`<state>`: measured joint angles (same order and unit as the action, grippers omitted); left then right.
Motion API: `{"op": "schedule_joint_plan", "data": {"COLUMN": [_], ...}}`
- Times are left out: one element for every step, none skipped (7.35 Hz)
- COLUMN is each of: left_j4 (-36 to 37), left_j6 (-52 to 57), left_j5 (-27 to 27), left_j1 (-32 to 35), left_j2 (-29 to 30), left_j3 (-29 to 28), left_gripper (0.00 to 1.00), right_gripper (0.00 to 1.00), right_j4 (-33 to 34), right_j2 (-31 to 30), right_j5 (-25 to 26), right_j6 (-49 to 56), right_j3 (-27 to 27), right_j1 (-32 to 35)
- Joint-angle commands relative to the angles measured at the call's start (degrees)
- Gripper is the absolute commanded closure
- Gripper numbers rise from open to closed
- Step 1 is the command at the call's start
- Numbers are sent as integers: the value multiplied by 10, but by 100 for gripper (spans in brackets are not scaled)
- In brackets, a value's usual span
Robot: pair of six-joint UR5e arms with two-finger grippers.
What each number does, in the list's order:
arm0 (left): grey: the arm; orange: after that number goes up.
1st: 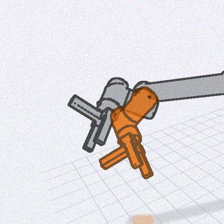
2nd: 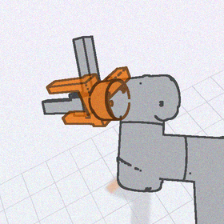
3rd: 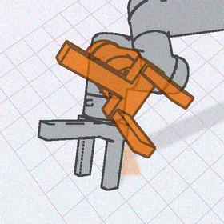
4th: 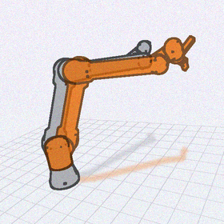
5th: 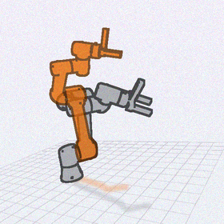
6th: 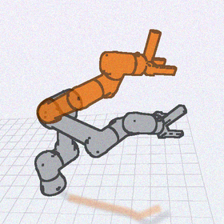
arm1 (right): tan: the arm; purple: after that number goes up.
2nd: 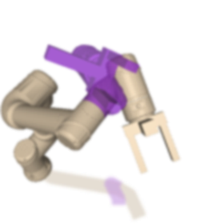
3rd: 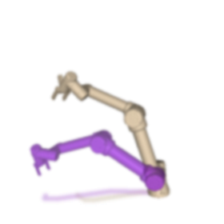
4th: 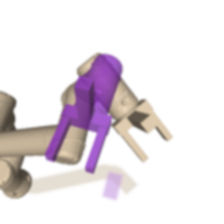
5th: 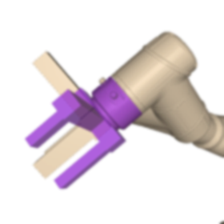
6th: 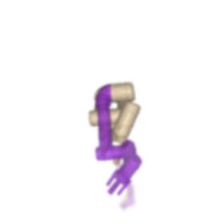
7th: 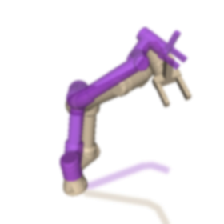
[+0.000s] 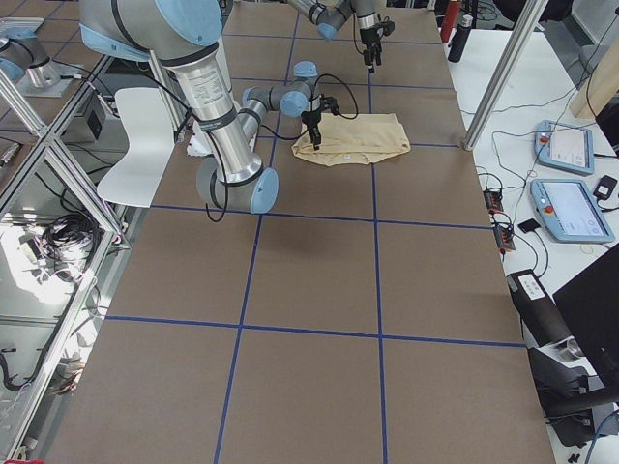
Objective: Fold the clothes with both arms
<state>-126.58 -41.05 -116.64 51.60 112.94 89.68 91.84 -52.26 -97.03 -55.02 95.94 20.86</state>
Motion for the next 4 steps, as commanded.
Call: {"op": "schedule_joint_plan", "data": {"left_j4": [-1,-1,-1,-1], "left_j6": [0,0,0,0], "left_j5": [0,0,0,0], "left_j1": [0,0,0,0], "left_j2": [0,0,0,0], "left_j3": [0,0,0,0], "left_gripper": [0,0,0,0], "right_gripper": [65,81,96,100], "right_j4": [0,0,4,19], "right_j2": [-2,-2,-5,-6], "right_j5": [-4,-4,-4,-4], "right_j6": [6,6,6,6], "right_j3": [0,1,13,29], "right_j1": [-1,-1,-1,-1]}}
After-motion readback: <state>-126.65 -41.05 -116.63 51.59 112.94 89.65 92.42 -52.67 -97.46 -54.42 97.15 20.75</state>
